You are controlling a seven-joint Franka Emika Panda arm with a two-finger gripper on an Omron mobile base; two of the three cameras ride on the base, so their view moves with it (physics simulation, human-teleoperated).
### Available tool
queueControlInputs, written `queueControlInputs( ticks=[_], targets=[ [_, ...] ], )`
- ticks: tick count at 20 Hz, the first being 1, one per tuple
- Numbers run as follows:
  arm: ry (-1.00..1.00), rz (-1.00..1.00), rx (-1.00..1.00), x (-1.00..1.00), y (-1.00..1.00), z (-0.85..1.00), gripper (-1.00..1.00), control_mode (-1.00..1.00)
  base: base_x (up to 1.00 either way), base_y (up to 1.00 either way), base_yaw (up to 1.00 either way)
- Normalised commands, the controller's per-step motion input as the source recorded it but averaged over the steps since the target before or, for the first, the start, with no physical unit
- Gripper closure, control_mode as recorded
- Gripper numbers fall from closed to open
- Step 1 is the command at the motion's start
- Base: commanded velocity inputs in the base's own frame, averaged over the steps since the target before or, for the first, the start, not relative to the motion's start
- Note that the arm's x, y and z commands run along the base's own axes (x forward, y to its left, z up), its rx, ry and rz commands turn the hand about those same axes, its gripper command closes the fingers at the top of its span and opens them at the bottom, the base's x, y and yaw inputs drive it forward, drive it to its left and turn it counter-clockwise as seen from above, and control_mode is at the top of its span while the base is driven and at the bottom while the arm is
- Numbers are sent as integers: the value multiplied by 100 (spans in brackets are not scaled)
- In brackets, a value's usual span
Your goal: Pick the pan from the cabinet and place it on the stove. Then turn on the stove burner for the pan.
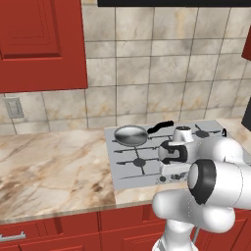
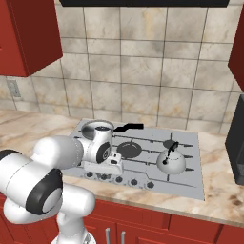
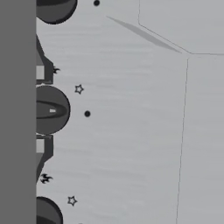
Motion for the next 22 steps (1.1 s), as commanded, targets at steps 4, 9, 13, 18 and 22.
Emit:
queueControlInputs(
  ticks=[4, 9, 13, 18, 22],
  targets=[
    [0, 13, 0, -23, 0, -23, 100, -100, 0, 0, 0],
    [0, 15, 0, -38, 0, -35, 100, -100, 0, 0, 0],
    [0, 16, 0, -50, 0, -41, 100, -100, 0, 0, 0],
    [0, 19, 0, -59, 0, -45, 100, -100, 0, 0, 0],
    [0, 21, 0, -61, 0, -47, 100, -100, 0, 0, 0]
  ],
)
